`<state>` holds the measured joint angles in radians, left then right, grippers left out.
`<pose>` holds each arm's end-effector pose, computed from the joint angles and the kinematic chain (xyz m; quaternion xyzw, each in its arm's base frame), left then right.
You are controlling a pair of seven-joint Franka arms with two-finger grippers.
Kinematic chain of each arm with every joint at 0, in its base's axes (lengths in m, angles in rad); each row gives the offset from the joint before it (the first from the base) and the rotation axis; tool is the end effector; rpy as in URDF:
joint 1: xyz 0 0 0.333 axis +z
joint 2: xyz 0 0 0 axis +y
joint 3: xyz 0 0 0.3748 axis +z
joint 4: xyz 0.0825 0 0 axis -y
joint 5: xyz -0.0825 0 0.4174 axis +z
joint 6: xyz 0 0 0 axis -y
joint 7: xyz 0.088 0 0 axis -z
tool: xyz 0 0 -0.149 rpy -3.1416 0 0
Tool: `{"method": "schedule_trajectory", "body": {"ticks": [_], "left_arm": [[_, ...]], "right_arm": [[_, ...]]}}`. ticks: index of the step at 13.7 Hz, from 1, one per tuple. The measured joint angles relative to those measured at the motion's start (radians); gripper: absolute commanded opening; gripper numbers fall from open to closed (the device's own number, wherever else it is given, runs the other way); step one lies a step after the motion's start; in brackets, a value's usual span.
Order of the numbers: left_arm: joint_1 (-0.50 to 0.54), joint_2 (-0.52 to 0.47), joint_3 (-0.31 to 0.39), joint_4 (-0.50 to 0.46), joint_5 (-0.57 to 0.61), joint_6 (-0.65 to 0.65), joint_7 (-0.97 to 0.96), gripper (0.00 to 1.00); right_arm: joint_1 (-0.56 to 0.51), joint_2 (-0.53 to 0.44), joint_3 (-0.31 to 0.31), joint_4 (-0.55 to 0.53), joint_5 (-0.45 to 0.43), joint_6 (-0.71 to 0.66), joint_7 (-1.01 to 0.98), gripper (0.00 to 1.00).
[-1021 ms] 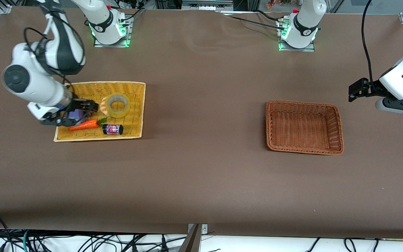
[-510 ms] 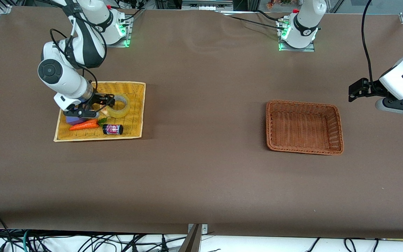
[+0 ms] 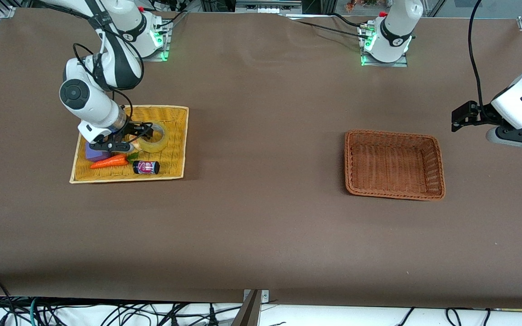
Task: Transfer tape with both arms
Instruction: 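Reach the right gripper down to the tape roll in the yellow tray, then grasp the tape roll rim with the right gripper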
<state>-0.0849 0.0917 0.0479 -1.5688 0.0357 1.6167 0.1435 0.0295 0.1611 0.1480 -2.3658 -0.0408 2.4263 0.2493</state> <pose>0.6207 -0.0191 0.5909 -0.9954 0.0913 0.0229 0.0188 0.5142 0.0922 0.2401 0.9986 -0.0202 -0.0479 0.0112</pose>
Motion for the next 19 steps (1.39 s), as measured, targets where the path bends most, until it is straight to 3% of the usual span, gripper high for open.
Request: {"method": "schedule_trajectory", "body": {"ticks": [2,4,5,14,19], "left_arm": [[0.0,0.0,0.0,0.0,0.0,0.0,0.0,1.0],[0.0,0.0,0.0,0.0,0.0,0.0,0.0,1.0],[0.0,0.0,0.0,0.0,0.0,0.0,0.0,1.0],[0.0,0.0,0.0,0.0,0.0,0.0,0.0,1.0],[0.0,0.0,0.0,0.0,0.0,0.0,0.0,1.0]], "right_arm": [[0.0,0.027,0.0,-0.001,0.0,0.033,0.0,1.0],[0.0,0.049,0.0,-0.001,0.0,0.06,0.0,0.17],[0.0,0.054,0.0,-0.001,0.0,0.065,0.0,0.0],[-0.001,0.051,0.0,0.018,-0.008,0.05,0.0,0.0],[0.0,0.008,0.059,0.232,-0.009,-0.246,0.038,0.0]]}}
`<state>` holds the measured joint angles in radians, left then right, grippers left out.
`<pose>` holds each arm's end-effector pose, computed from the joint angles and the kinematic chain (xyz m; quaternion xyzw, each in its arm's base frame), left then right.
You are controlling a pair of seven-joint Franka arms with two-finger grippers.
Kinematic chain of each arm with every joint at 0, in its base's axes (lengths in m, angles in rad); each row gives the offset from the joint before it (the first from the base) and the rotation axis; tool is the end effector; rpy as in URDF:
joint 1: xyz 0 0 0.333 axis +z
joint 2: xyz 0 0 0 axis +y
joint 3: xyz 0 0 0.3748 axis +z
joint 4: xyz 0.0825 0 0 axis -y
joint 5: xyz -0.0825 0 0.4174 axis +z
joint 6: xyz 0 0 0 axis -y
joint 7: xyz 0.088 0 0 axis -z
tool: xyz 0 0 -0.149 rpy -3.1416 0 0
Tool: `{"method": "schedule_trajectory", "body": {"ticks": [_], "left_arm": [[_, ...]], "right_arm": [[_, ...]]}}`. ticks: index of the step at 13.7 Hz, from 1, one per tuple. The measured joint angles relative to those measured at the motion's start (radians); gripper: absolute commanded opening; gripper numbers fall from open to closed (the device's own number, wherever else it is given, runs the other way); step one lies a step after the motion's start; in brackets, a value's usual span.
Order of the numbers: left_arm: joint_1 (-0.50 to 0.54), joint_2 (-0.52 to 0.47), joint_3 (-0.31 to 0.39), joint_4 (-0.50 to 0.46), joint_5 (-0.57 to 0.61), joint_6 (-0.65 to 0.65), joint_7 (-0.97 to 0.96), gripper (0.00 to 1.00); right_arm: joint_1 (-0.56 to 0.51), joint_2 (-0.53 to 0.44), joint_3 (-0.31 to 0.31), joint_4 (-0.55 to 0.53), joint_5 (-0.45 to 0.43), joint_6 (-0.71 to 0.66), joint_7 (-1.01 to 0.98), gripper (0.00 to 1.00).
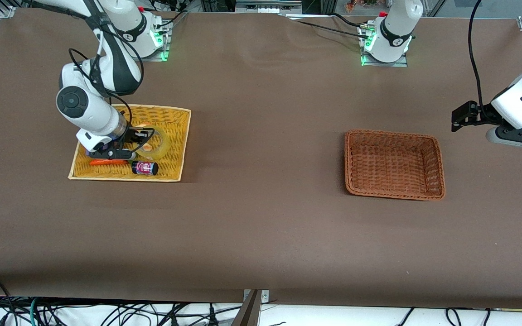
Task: Transfer tape with both arms
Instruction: 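Grasp the tape roll rim with the right gripper, then carry the tape roll toward the table middle and set it down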
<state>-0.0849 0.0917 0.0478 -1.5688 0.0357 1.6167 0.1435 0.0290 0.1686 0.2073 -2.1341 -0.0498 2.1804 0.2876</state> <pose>0.6207 -0.0191 0.5909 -0.9954 0.0914 0.0229 0.0188 0.5641 0.1311 0.3145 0.9982 -0.0106 -0.0565 0.0174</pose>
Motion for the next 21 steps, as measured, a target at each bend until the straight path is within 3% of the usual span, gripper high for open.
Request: {"method": "schedule_trajectory", "body": {"ticks": [3,5,9,12,15,21], "left_arm": [[0.0,0.0,0.0,0.0,0.0,0.0,0.0,1.0],[0.0,0.0,0.0,0.0,0.0,0.0,0.0,1.0],[0.0,0.0,0.0,0.0,0.0,0.0,0.0,1.0],[0.0,0.0,0.0,0.0,0.0,0.0,0.0,1.0],[0.0,0.0,0.0,0.0,0.0,0.0,0.0,1.0],[0.0,0.0,0.0,0.0,0.0,0.0,0.0,1.0]], "right_arm": [[0.037,0.003,0.088,0.118,0.0,-0.07,0.189,0.0],[0.131,0.055,0.107,0.189,0.0,-0.07,0.361,0.0],[0.325,0.286,0.108,0.456,-0.062,-0.066,0.707,0.0],[0.426,0.473,0.106,0.646,-0.121,-0.066,0.862,0.0],[0.473,0.567,0.104,0.705,-0.131,-0.066,0.9,0.0],[0.499,0.663,0.103,0.711,-0.132,-0.006,0.916,0.0]]}}
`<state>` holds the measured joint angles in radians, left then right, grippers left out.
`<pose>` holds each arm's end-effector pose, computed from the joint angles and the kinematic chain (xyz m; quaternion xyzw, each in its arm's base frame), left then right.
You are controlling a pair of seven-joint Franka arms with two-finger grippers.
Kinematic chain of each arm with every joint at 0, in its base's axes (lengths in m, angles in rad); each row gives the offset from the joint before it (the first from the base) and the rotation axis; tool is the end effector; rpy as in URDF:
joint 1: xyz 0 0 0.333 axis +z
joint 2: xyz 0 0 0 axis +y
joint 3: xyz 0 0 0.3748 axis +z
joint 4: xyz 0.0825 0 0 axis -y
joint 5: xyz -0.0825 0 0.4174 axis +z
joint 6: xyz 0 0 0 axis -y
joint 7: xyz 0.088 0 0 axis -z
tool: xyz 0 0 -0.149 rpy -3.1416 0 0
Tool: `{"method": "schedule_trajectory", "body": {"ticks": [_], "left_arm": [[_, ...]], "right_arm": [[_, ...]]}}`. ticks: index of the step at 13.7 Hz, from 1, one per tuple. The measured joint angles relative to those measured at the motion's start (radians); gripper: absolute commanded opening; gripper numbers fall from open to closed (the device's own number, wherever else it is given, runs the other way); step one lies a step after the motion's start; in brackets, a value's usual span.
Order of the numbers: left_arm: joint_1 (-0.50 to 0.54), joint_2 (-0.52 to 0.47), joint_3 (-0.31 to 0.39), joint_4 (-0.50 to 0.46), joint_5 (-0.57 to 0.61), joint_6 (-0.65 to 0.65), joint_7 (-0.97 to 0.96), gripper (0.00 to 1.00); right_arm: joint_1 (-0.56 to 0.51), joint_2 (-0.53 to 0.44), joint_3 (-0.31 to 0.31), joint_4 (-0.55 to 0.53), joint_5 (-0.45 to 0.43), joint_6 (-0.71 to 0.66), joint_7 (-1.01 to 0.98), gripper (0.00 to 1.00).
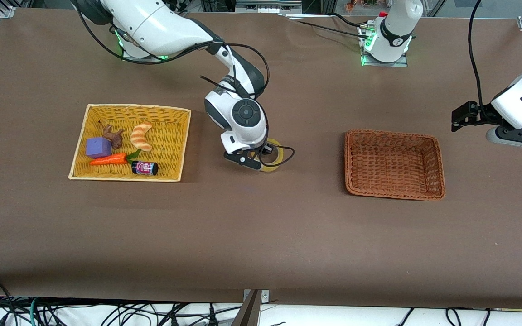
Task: Transfer tape with both arms
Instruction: 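Carry the tape roll toward the table middle and set it down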
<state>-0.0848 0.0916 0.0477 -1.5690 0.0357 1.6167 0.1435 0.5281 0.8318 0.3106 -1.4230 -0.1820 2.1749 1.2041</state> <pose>0.6206 -0.0191 0.5909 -0.9954 0.0914 0.0229 0.0188 0.5685 0.5468 0.1900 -0.9837 0.1739 0.0453 0.0051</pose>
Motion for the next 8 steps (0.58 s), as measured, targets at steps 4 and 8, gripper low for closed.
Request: {"method": "schedule_trajectory", "body": {"ticks": [4,8], "left_arm": [[0.0,0.0,0.0,0.0,0.0,0.0,0.0,1.0],[0.0,0.0,0.0,0.0,0.0,0.0,0.0,1.0]], "right_arm": [[0.004,0.024,0.0,0.002,-0.001,0.019,0.0,0.14],[0.006,0.025,0.0,0.004,-0.032,0.021,0.0,1.0]]}}
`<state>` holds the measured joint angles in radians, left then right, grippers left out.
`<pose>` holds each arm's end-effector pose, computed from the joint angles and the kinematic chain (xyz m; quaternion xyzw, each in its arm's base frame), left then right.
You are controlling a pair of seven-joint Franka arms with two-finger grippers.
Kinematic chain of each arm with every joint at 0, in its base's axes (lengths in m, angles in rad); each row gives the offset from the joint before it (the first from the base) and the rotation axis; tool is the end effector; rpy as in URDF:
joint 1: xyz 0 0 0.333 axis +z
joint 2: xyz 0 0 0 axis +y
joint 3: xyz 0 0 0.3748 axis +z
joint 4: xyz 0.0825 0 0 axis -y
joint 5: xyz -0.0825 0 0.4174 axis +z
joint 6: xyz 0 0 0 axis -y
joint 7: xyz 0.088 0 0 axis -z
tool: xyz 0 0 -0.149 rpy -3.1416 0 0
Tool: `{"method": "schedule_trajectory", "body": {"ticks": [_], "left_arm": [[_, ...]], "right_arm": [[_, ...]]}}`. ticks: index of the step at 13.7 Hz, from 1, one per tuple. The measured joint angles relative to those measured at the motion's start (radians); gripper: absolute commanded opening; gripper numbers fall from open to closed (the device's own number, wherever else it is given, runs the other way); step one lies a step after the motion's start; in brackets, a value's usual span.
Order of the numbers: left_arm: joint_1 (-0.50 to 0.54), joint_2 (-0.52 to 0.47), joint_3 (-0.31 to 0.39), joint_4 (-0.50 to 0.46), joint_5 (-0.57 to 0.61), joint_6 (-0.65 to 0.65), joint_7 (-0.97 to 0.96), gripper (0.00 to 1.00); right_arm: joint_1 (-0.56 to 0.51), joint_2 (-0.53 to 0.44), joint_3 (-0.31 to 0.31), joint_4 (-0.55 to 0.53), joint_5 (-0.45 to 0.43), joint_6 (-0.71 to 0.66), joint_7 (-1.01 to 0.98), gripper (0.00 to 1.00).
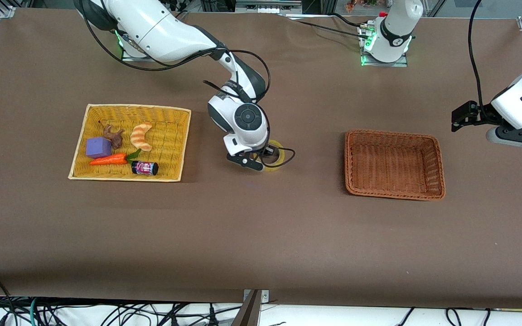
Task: Transfer tape with both arms
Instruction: 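Carry the tape roll toward the table middle and set it down, then retract the right gripper while the left gripper reaches the tape roll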
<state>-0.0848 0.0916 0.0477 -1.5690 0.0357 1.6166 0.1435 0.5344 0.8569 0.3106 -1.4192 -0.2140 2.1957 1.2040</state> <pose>0.6206 -0.0191 0.5909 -0.9954 0.0914 0.0230 0.0188 0.5669 0.5499 0.1740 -0.9860 0.1626 0.0372 0.0010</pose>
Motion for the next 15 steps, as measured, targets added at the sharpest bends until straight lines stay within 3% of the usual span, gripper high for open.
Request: {"method": "schedule_trajectory", "body": {"ticks": [3,5,8,12,15], "left_arm": [[0.0,0.0,0.0,0.0,0.0,0.0,0.0,1.0],[0.0,0.0,0.0,0.0,0.0,0.0,0.0,1.0],[0.0,0.0,0.0,0.0,0.0,0.0,0.0,1.0],[-0.004,0.001,-0.01,-0.002,-0.007,-0.022,0.0,1.0],[-0.02,0.029,-0.086,-0.012,-0.039,-0.047,-0.002,1.0]], "right_arm": [[0.006,-0.01,0.001,0.04,-0.057,-0.06,-0.001,1.0],[0.007,-0.045,0.001,0.122,-0.063,-0.201,-0.035,1.0],[-0.015,-0.145,-0.022,0.224,-0.064,-0.403,-0.287,1.0],[-0.264,-0.297,-0.054,0.234,-0.008,-0.529,-0.729,1.0],[-0.443,-0.352,-0.057,0.233,0.022,-0.579,-0.955,1.0]]}}
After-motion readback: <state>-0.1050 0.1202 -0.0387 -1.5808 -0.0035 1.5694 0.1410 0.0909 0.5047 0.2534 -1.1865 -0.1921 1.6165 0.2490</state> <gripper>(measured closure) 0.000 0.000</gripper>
